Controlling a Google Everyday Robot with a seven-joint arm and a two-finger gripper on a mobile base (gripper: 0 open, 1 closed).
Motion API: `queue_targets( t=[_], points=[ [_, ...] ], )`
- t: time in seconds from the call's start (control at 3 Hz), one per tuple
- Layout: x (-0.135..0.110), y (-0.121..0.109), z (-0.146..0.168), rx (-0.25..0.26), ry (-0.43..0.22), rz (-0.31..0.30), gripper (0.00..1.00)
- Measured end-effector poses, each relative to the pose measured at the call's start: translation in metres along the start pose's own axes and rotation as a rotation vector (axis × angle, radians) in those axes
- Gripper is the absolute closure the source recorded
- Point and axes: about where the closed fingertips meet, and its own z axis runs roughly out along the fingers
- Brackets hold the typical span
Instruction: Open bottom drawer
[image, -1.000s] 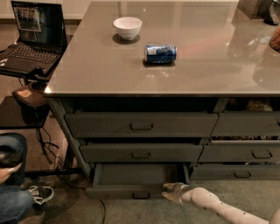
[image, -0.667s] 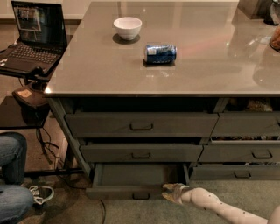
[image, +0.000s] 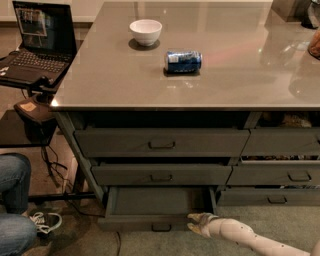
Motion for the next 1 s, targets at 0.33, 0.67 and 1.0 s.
queue_targets(
  t=[0.33, 0.67, 1.0],
  points=[
    [-0.0017, 0.0143, -0.0081, 0.004, 0.006, 0.004, 1.00],
    [-0.0017, 0.0145, -0.0082, 0.004, 0.006, 0.004, 1.00],
    [-0.0043, 0.0233, -0.0088, -0.005, 0.001, -0.017, 1.00]
  ],
)
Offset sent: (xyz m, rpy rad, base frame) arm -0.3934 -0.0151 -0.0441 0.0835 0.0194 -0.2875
